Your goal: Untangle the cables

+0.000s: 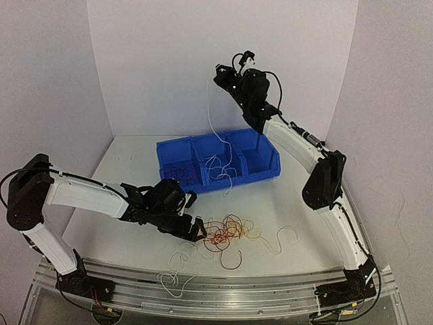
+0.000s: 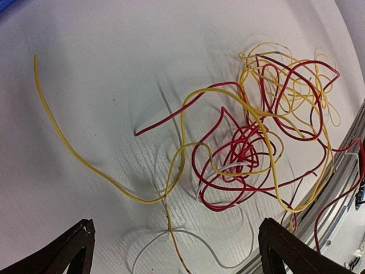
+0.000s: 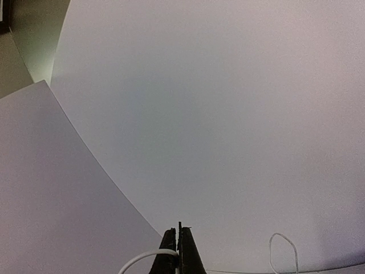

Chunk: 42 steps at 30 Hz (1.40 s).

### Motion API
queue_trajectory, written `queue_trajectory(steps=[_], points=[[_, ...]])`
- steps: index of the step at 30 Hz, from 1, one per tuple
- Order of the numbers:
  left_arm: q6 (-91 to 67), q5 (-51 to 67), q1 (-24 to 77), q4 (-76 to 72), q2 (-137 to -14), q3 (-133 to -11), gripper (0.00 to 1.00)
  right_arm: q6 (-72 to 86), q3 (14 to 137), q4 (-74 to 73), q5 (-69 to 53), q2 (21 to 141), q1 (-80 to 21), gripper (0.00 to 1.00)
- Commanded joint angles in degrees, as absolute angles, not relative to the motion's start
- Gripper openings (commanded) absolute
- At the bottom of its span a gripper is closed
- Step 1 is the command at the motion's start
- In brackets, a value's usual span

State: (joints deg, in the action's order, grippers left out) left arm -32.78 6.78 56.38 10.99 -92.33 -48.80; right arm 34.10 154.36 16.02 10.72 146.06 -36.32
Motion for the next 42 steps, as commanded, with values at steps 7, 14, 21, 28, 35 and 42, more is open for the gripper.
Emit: queue_trajectory(steps=[7, 14, 21, 28, 35, 42], points=[[-34.2, 5.6, 56.7, 9.4, -91.0, -47.0, 1.00, 27.5, 136.3, 15.8, -1.6, 138.3, -36.5, 0.00], [-35.5, 5.4, 56.7, 8.7, -88.9, -44.5, 1.00, 22.6, 117.8, 11.6, -5.8, 130.1, -37.0, 0.00], [-35.7, 5.4, 56.8, 9.0, -89.5, -44.7, 1.00, 20.7, 104.5, 7.5, -0.6, 123.1, -37.3, 0.00], [-36.0, 6.1, 56.8, 9.2, -89.8, -45.1, 0.99, 20.5, 105.0, -3.1, 13.7, 121.5, -37.8, 0.00], [-36.6, 5.8, 56.8, 9.8, -90.6, -45.8, 1.00, 19.8, 113.3, -11.6, 18.3, 127.1, -38.9, 0.00], [-37.5, 5.3, 56.8, 10.8, -91.0, -46.2, 1.00, 18.1, 115.6, -13.3, 21.2, 132.2, -39.6, 0.00]])
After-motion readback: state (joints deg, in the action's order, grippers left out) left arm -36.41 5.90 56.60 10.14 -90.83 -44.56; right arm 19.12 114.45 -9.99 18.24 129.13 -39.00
